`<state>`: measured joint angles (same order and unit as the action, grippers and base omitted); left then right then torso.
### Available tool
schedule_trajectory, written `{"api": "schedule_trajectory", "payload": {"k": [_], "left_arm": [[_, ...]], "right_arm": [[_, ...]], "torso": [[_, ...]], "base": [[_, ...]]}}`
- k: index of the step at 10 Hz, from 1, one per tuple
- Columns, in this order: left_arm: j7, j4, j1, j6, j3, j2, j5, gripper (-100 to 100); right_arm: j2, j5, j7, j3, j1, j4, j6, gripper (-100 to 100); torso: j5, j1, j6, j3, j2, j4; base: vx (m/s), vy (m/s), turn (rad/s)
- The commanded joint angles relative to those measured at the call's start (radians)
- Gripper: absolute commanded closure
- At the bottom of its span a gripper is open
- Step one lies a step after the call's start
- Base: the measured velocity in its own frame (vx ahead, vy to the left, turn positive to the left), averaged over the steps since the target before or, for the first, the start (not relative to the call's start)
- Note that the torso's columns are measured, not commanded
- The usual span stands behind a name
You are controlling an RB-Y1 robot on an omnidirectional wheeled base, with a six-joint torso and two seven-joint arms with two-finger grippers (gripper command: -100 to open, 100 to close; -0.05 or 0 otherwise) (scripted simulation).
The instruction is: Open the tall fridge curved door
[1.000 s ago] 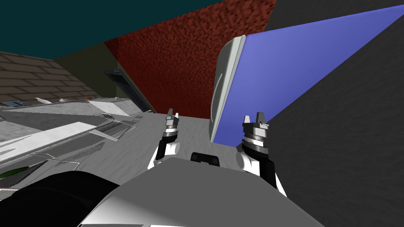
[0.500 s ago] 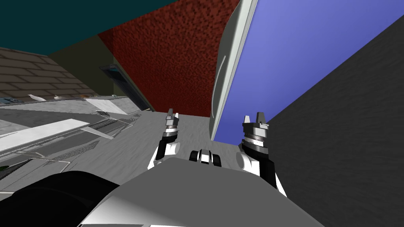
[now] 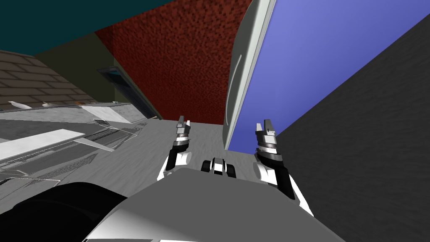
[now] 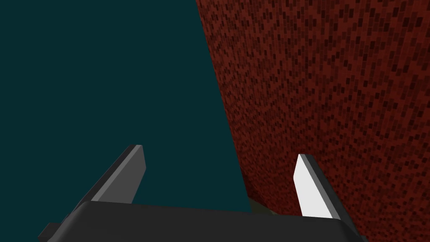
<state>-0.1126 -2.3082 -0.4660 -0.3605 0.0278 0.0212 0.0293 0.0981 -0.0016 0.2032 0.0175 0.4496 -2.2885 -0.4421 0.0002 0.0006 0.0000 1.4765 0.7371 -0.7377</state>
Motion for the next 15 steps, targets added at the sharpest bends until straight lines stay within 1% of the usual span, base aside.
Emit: {"api": "schedule_trajectory", "payload": {"k": [1, 2, 3, 4, 5, 6, 7, 8, 9, 10, 11, 12, 13, 14, 15], "left_arm": [[0.000, 0.000, 0.000, 0.000, 0.000, 0.000, 0.000, 0], [0.000, 0.000, 0.000, 0.000, 0.000, 0.000, 0.000, 0], [0.000, 0.000, 0.000, 0.000, 0.000, 0.000, 0.000, 0], [0.000, 0.000, 0.000, 0.000, 0.000, 0.000, 0.000, 0], [0.000, 0.000, 0.000, 0.000, 0.000, 0.000, 0.000, 0], [0.000, 0.000, 0.000, 0.000, 0.000, 0.000, 0.000, 0], [0.000, 0.000, 0.000, 0.000, 0.000, 0.000, 0.000, 0], [0.000, 0.000, 0.000, 0.000, 0.000, 0.000, 0.000, 0], [0.000, 0.000, 0.000, 0.000, 0.000, 0.000, 0.000, 0], [0.000, 0.000, 0.000, 0.000, 0.000, 0.000, 0.000, 0], [0.000, 0.000, 0.000, 0.000, 0.000, 0.000, 0.000, 0], [0.000, 0.000, 0.000, 0.000, 0.000, 0.000, 0.000, 0], [0.000, 0.000, 0.000, 0.000, 0.000, 0.000, 0.000, 0], [0.000, 0.000, 0.000, 0.000, 0.000, 0.000, 0.000, 0], [0.000, 0.000, 0.000, 0.000, 0.000, 0.000, 0.000, 0]], "right_arm": [[0.038, 0.014, 0.058, -0.007, -0.025, 0.032, -0.002, -100], [0.056, 0.025, 0.099, -0.011, -0.043, 0.055, -0.004, -100], [0.071, 0.037, 0.126, -0.015, -0.062, 0.081, -0.006, -100], [0.071, 0.037, 0.144, -0.015, -0.062, 0.081, -0.006, -100], [0.084, 0.050, 0.179, -0.020, -0.083, 0.109, -0.009, -100], [0.084, 0.050, 0.193, -0.020, -0.083, 0.109, -0.009, -100], [0.095, 0.065, 0.229, -0.025, -0.104, 0.138, -0.011, -100], [0.095, 0.065, 0.246, -0.025, -0.104, 0.138, -0.011, -100], [0.104, 0.081, 0.282, -0.030, -0.127, 0.170, -0.014, -100], [0.104, 0.081, 0.302, -0.030, -0.127, 0.170, -0.014, -100], [0.112, 0.098, 0.335, -0.036, -0.150, 0.203, -0.017, -100], [0.112, 0.098, 0.360, -0.036, -0.150, 0.203, -0.017, -100], [0.118, 0.116, 0.390, -0.043, -0.175, 0.237, -0.021, -100], [0.118, 0.116, 0.418, -0.043, -0.175, 0.237, -0.021, -100], [0.123, 0.136, 0.447, -0.050, -0.199, 0.273, -0.024, -100]], "torso": [[0.000, 0.000, 0.000, 0.000, 0.001, 0.000], [0.000, -0.001, 0.000, -0.001, 0.002, -0.001], [-0.001, -0.002, 0.000, -0.001, 0.001, -0.001], [0.000, 0.000, 0.000, 0.000, 0.000, 0.000], [0.000, 0.000, 0.000, 0.000, 0.000, 0.000], [0.000, -0.001, 0.000, 0.000, 0.001, 0.000], [0.000, -0.001, 0.000, -0.001, 0.002, -0.001], [0.000, 0.000, 0.000, -0.001, 0.002, -0.001], [0.000, -0.001, 0.000, -0.001, 0.001, -0.001], [0.000, 0.000, 0.000, 0.000, 0.000, 0.000], [0.000, -0.001, 0.000, 0.000, 0.000, 0.000], [0.000, 0.000, 0.000, 0.000, 0.001, 0.000], [0.000, -0.001, 0.000, -0.001, 0.001, 0.000], [0.000, -0.001, 0.000, 0.000, 0.001, 0.000], [0.000, -0.001, 0.000, -0.001, 0.001, 0.000]], "base": [[0.029, 0.056, -0.023], [0.032, 0.048, -0.045], [0.054, 0.077, -0.101], [0.048, 0.063, -0.035], [0.041, 0.060, -0.062], [0.027, 0.058, -0.032], [0.023, 0.065, -0.062], [0.026, 0.054, -0.041], [0.048, 0.063, -0.072], [0.042, 0.058, -0.044], [0.036, 0.076, -0.068], [0.033, 0.057, -0.040], [0.041, 0.055, -0.077], [0.035, 0.054, -0.042], [0.049, 0.074, -0.084]]}}
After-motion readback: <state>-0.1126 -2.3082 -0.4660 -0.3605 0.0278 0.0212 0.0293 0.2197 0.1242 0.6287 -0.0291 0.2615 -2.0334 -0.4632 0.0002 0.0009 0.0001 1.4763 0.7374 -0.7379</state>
